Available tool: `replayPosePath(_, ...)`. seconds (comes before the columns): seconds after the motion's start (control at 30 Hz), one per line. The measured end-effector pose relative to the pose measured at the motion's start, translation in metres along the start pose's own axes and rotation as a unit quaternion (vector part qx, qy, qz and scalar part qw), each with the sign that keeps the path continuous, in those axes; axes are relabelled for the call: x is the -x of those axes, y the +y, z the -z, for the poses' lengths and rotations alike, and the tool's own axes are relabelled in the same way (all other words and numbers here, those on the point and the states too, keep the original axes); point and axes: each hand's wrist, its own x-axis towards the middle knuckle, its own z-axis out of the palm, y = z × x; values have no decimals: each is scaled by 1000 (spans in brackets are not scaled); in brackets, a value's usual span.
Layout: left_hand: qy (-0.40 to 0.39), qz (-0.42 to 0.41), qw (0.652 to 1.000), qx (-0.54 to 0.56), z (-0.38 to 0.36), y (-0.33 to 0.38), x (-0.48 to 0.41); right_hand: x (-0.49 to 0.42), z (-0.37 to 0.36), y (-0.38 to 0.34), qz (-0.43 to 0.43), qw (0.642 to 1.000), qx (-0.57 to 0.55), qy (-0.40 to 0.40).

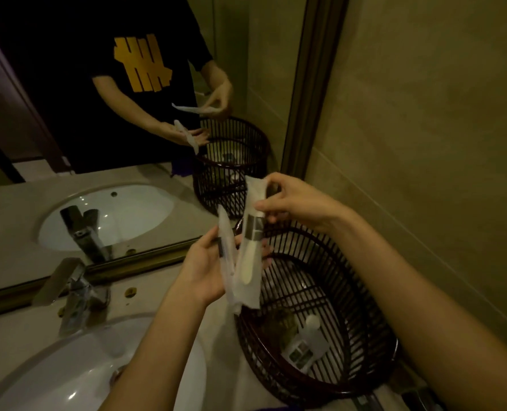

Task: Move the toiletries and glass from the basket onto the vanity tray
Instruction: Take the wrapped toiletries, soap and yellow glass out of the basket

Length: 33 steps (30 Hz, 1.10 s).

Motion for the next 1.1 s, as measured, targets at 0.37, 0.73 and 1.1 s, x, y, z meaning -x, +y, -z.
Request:
replayPosePath(0.37, 43, -51, 996, -54, 9, 4, 0, -4, -2, 24, -8, 926, 324, 195)
replayPosePath(0.73, 27, -52, 997, -60, 18, 6, -10, 46, -9, 182, -480, 728, 397, -286)
replayPosePath(1.1, 6, -61, 997, -37, 25, 10, 5, 41, -20, 205, -512, 744, 338, -265)
